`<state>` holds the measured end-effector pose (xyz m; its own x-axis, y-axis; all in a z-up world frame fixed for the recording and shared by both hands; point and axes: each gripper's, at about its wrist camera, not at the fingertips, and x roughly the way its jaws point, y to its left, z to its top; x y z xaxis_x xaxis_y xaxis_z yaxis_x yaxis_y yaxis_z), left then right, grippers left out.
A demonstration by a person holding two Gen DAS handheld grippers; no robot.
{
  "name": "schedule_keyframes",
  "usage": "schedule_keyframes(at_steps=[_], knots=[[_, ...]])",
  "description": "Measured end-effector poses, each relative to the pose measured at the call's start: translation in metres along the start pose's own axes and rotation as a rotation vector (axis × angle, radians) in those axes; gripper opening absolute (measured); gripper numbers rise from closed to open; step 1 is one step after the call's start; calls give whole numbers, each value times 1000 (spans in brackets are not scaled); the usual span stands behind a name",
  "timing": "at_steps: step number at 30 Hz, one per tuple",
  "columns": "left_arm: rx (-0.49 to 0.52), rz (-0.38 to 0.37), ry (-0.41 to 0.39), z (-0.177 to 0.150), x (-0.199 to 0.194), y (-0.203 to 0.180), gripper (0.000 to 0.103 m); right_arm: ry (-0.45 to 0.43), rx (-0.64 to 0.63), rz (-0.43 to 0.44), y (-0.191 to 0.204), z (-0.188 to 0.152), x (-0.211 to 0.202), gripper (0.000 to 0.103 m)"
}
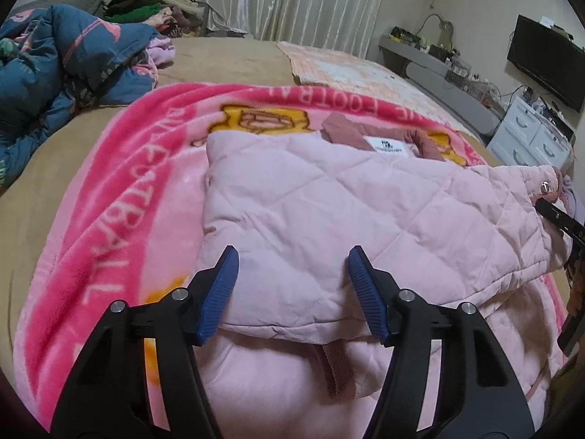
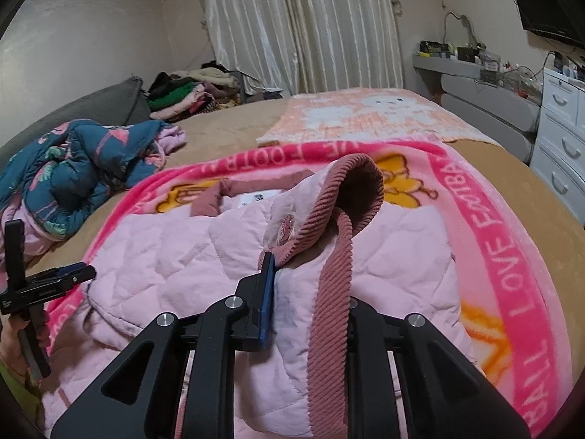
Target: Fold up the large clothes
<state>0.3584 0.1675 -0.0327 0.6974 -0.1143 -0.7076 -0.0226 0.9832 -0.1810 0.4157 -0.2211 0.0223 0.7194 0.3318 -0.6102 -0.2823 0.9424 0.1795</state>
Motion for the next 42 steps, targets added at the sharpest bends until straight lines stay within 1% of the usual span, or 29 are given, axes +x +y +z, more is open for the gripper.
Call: schedule_keyframes(at_steps=[3,4,5,6,7,9,10,11,12,13,14,17,18,19,21,23,26,30,33,37,40,42], knots=[[6,18,25,-3,6,-1,54,39,32,-18,-5,-6,10,27],[7,24,32,-4,8,-2,54,60,61,-30,-9,-7,14,36],[11,31,38,-5,10,-2,54,72,79,-50,-12,-8,15,48],[15,37,42,-6,12,-3,54,76,94,-69,-15,-8,14,54],[22,46,49,-8,14,-4,54,64,110,-103,-18,-7,11,55],[41,70,66,-10,18,-6,55,30,87,-148,-14,-4,3,57],[47,77,67,-11,20,-7,55,-6,56,-182,-8,-2,-4,59],[52,83,70,-12,22,-7,55,-42,25,-209,0,0,-11,64],[55,88,75,-13,23,-7,55,-65,-7,-214,8,1,-15,68],[58,90,76,-14,24,-7,55,-75,-37,-202,16,1,-17,69],[58,92,76,-14,25,-7,55,-79,-78,-174,27,1,-17,74],[63,102,77,-15,24,-8,55,-51,-185,-102,57,-4,-8,77],[65,103,77,-15,25,-8,55,-28,-206,-78,64,-7,-2,77],[64,102,78,-15,25,-8,55,17,-221,-49,71,-12,9,77],[64,103,77,-15,25,-9,55,78,-225,-29,75,-18,25,78],[65,103,76,-15,25,-8,55,180,-221,-35,72,-28,51,78],[64,99,77,-16,25,-10,56,243,-184,-30,62,-37,71,78],[69,101,75,-18,26,-12,56,250,-155,-31,62,-40,79,78],[73,103,75,-18,26,-12,56,243,-141,-28,60,-46,79,78],[69,104,75,-18,25,-13,56,243,-132,-30,59,-45,76,78],[49,98,83,-15,20,-13,59,242,-130,-24,61,-40,68,83],[33,93,91,-12,16,-12,64,239,-115,-14,62,-36,63,91]])
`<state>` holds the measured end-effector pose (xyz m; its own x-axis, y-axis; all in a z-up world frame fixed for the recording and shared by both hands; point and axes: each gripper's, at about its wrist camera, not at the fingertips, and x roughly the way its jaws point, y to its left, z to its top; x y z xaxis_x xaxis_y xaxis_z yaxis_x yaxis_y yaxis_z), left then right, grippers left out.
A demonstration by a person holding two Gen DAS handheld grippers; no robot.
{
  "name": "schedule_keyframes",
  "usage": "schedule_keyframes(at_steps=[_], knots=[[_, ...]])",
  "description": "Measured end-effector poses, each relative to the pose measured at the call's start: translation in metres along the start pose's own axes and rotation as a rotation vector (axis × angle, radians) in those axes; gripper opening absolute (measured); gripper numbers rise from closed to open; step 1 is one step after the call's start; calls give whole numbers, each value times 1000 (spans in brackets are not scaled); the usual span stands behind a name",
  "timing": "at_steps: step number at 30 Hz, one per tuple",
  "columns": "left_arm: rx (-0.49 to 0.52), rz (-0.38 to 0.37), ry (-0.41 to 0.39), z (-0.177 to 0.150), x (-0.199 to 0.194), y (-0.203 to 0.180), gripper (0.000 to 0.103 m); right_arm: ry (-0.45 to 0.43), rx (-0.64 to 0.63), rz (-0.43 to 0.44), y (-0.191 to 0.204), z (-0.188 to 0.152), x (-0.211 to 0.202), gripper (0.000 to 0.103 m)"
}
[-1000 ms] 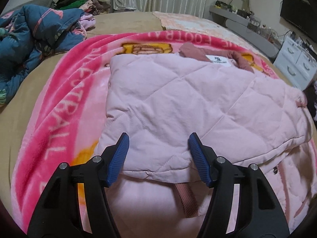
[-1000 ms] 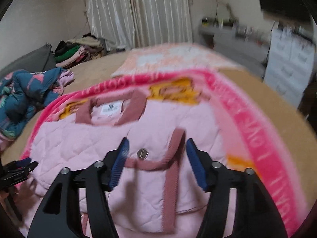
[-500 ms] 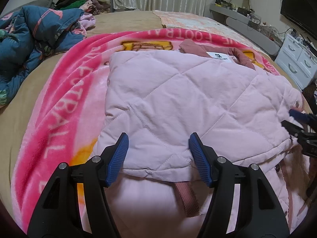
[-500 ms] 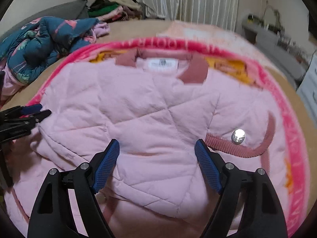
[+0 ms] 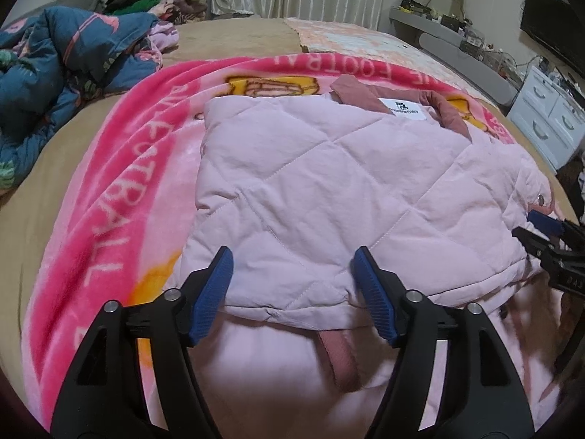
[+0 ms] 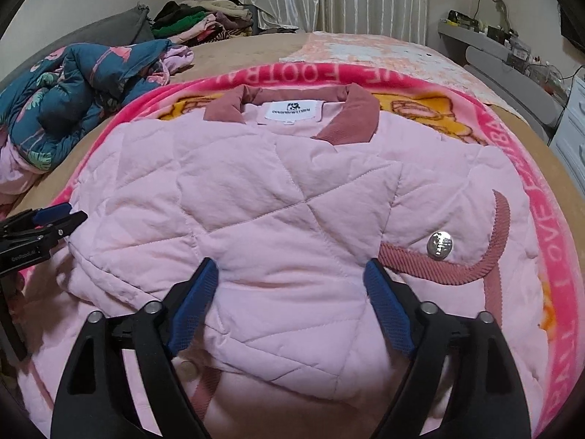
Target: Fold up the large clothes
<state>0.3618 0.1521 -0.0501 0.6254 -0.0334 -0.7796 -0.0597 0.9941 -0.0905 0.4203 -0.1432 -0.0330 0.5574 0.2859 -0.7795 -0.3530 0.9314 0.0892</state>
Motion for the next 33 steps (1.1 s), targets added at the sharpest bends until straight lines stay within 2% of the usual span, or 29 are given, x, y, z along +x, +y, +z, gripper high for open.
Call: schedule_keyframes(at_steps=[4,6,9,19,33], knots=[[-20,-36,-3,3,-9,-1,73,-13,27,18,-1,2,-10,97],[-20,-42,-11,4,-15,-4,83,-19,33,26,0,3,-15,97],[-14,-45,-25,6,-22,-8,93,-46,48,55,0,4,-26,98],[-38,-60,-55,12,-42,-11,94,-92,72,56,-4,9,-50,98],[-6,-76,-120,13,-79,-25,94,-160,79,50,-3,9,-86,99]])
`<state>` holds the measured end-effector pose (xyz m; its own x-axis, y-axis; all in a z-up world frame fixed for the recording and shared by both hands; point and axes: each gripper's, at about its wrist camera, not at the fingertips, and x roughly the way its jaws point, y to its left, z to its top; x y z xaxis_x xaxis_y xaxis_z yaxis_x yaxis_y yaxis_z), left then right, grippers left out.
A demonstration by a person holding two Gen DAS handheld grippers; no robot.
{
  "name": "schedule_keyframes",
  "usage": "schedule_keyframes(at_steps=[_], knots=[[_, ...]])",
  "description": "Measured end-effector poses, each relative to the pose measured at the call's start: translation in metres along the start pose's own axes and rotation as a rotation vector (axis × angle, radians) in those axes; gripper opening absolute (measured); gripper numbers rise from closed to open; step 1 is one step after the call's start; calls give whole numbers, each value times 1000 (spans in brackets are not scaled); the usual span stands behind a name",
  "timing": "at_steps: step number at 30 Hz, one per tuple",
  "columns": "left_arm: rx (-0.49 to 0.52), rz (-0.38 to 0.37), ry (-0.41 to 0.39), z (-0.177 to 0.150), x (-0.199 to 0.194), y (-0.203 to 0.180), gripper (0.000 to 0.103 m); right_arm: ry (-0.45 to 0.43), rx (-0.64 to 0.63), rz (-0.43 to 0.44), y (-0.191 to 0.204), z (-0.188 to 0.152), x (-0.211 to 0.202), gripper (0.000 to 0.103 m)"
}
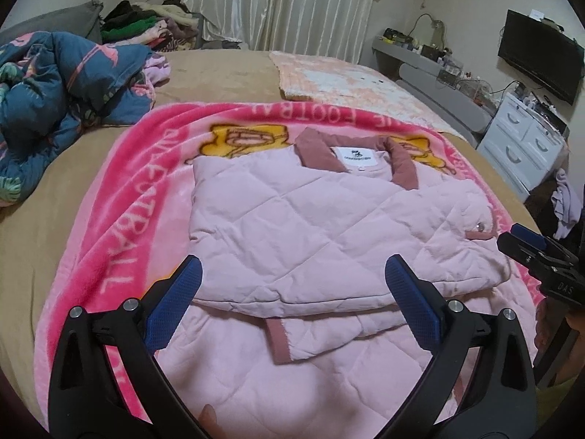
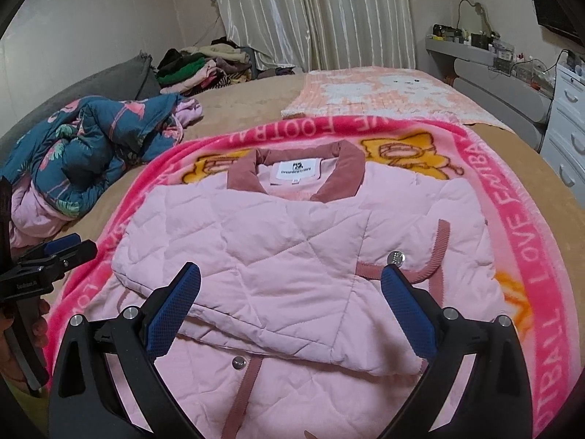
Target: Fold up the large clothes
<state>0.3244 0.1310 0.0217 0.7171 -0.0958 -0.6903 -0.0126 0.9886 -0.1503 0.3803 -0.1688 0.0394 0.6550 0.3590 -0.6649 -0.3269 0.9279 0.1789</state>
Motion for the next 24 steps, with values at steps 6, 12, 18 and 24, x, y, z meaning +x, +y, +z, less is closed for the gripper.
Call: schedule_keyframes(at_steps=[6,12,18,24], knots=[[9,-13,-30,2,-16,-6,94,-47,-27,-11,9,4,-21,99],[12,-24,-68,4,-35,-9,94,-85,-37,-1,18,6,-41,99],[17,-38,-96,4,-52,-13,94,-125,-38,5,24,7,-60,99],[13,-48,-131,4,-73,-13,94,-179,-49,6,31,9,-84,99]])
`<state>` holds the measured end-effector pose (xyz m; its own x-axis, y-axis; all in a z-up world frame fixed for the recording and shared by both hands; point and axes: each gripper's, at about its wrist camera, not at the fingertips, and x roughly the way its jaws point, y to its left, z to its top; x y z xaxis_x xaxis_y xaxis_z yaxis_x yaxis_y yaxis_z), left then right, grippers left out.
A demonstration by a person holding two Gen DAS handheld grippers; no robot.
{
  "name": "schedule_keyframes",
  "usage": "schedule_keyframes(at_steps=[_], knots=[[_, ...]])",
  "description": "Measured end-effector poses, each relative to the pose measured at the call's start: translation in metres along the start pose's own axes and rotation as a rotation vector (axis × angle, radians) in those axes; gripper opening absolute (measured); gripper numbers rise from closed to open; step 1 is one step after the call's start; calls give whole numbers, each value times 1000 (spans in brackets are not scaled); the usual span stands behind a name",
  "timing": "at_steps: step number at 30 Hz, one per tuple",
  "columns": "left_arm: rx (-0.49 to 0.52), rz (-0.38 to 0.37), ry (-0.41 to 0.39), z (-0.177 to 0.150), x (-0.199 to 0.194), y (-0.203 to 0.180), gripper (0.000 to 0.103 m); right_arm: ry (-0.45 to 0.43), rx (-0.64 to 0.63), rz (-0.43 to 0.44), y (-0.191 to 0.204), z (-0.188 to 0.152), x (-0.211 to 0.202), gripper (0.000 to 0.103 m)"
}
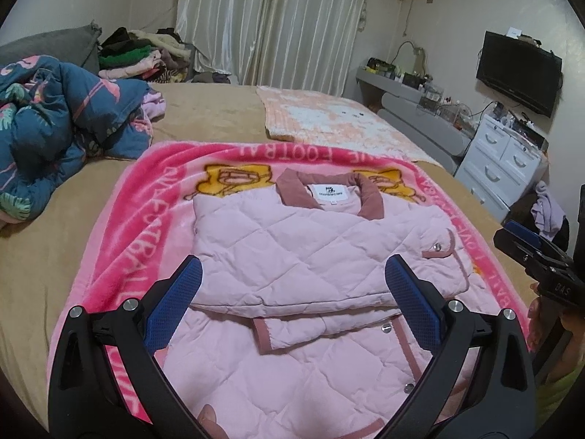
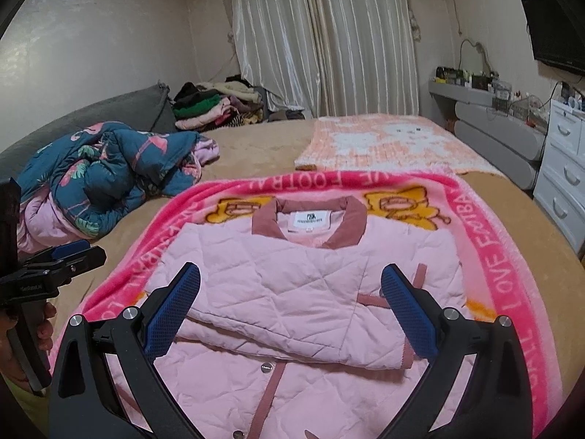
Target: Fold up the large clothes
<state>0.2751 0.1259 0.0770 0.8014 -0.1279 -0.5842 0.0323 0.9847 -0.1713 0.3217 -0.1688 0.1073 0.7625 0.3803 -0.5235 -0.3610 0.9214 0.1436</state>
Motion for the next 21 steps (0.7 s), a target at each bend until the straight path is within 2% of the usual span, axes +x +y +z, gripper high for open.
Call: schedule_keyframes(at_steps=[14,21], knots=[[12,-17,-73,-5,-49,-9,94,-50,-19,34,15,6,-40,99],[23,-28,-71,-15,-60,-17,94,-53,-19,54,22,-1,-57,99]])
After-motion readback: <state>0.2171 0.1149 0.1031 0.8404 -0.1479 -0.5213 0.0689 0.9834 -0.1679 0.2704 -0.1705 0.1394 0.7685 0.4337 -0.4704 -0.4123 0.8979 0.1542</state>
